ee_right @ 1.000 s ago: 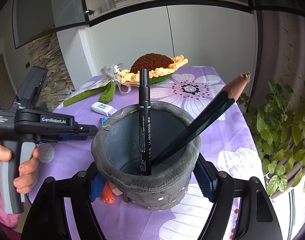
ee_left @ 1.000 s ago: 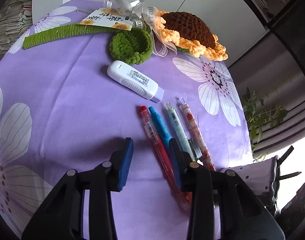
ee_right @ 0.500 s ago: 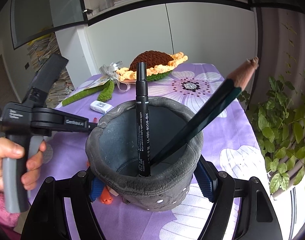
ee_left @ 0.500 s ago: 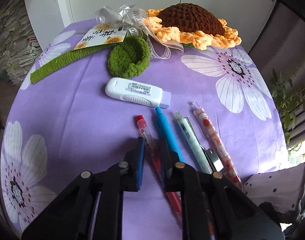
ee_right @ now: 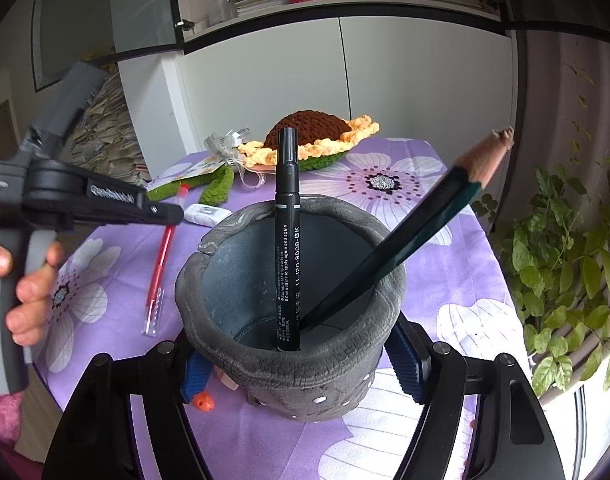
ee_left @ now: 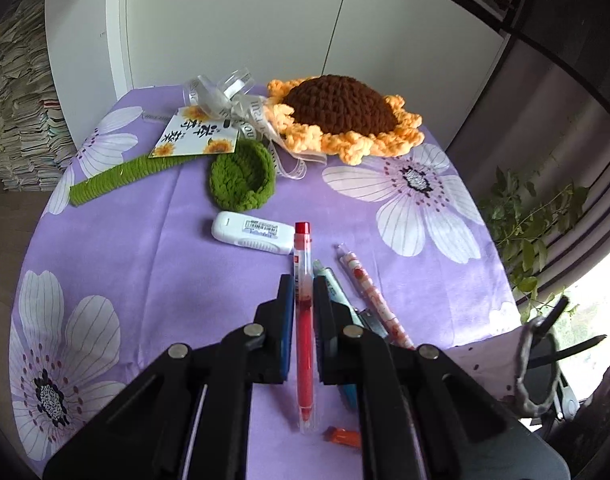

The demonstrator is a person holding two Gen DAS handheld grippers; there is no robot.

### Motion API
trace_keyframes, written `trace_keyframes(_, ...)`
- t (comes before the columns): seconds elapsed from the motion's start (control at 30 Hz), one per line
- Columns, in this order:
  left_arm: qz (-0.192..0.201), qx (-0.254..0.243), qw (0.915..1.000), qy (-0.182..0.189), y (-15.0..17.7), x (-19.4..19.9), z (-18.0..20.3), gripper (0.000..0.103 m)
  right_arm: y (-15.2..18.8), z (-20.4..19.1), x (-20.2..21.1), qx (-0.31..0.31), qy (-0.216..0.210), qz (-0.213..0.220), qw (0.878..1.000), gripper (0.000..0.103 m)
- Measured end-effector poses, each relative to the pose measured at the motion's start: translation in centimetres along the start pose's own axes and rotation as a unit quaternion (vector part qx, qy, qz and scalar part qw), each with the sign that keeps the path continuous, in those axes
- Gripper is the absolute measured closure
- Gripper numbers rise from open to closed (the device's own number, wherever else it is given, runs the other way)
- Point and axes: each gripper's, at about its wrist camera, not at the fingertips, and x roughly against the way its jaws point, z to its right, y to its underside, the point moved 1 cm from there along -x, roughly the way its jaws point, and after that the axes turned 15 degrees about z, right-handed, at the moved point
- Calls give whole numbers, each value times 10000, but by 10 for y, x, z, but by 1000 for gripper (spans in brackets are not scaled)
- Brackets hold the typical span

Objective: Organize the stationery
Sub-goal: 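Grasp the red pen with the left tool, then carry the red pen to the grey cup and drop it in with the left tool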

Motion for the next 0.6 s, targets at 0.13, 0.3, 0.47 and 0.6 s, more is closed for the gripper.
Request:
trace_keyframes(0.13, 170, 120, 9994, 289, -10, 18, 7, 96, 1, 1, 0, 15, 19, -32, 10000, 28)
trace_keyframes(0.3, 511, 250, 9954, 774, -26, 48, 23, 96, 2, 1, -1, -6, 32, -51, 10000, 28)
trace_keyframes(0.47, 979, -66, 9889, 1116, -46, 79, 50, 96, 2, 0, -1, -8, 39, -66, 10000, 28)
trace_keyframes(0.6, 1041, -287, 9845, 1382, -51, 94, 71, 96, 2, 1, -1, -46, 25, -65, 10000, 28)
